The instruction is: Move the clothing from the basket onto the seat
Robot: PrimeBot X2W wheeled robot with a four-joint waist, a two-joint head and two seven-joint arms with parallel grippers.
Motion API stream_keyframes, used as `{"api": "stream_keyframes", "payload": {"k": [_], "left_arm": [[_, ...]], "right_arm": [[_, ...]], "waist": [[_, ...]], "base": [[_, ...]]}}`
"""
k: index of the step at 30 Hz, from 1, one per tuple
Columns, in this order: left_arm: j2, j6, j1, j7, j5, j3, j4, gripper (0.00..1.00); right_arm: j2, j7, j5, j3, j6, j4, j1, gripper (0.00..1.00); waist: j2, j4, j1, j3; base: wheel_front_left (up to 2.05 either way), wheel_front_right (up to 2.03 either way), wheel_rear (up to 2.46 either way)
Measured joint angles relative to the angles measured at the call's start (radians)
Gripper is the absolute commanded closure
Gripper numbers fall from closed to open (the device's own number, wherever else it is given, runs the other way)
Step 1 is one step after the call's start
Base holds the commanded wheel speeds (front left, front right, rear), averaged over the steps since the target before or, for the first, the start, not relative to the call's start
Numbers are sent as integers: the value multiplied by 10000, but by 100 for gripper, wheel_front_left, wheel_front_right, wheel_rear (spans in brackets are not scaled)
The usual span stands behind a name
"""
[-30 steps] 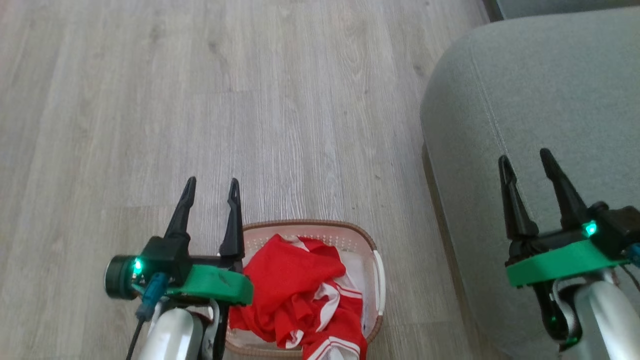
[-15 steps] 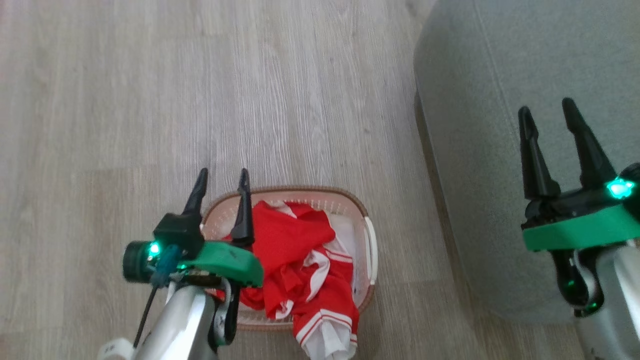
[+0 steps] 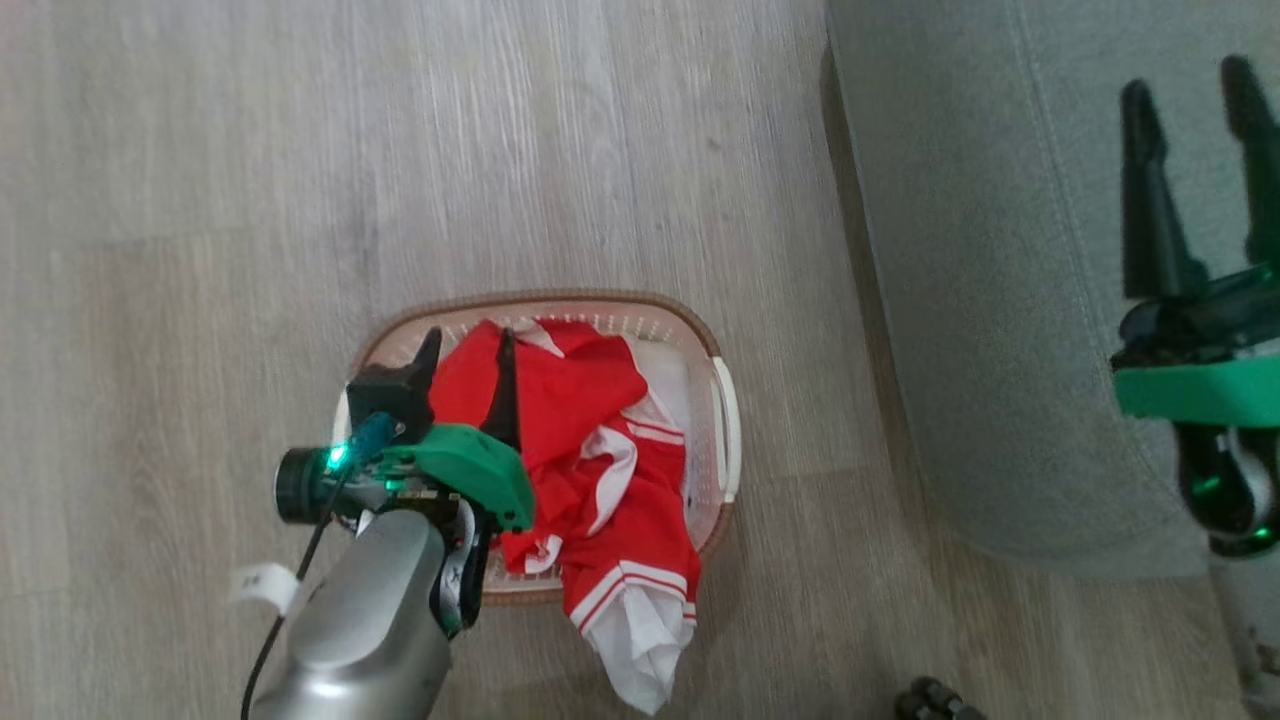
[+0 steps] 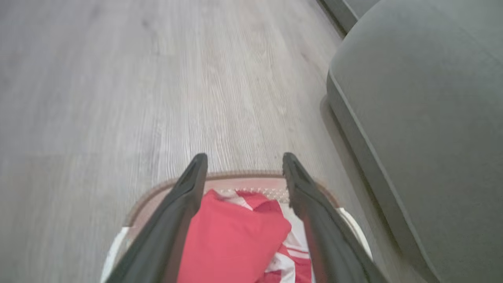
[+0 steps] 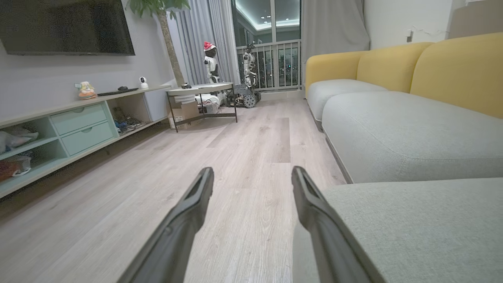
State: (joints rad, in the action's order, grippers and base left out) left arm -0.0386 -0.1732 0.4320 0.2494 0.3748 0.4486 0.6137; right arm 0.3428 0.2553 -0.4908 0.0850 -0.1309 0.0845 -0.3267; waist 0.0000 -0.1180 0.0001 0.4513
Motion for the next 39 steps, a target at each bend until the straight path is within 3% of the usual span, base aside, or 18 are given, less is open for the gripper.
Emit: {"api": "stream_keyframes", "payload": {"k": [7, 21, 29, 39], "left_arm": [[4, 132, 1168, -2, 1666, 1101, 2535, 0], [6, -27, 3295, -17, 3423, 2443, 4984, 0], [4, 159, 4022, -859, 4326, 3283, 5488, 0], [-6, -35, 4850, -2426, 5035, 4165, 5931, 0]], "right_arm": [[115, 2, -234, -104, 0, 282, -506, 0], [408, 2, -477, -313, 0, 836, -1544, 0], [433, 2, -552, -428, 0, 945, -1816, 0], [433, 2, -558, -422, 0, 988, -2161, 0]], "waist": [[0, -251, 0, 920], [0, -693, 0, 2880], [0, -873, -1, 3672], [0, -1076, 0, 4496]], "base": [[0, 0, 0], [0, 0, 0], [0, 0, 0], [0, 0, 0]]}}
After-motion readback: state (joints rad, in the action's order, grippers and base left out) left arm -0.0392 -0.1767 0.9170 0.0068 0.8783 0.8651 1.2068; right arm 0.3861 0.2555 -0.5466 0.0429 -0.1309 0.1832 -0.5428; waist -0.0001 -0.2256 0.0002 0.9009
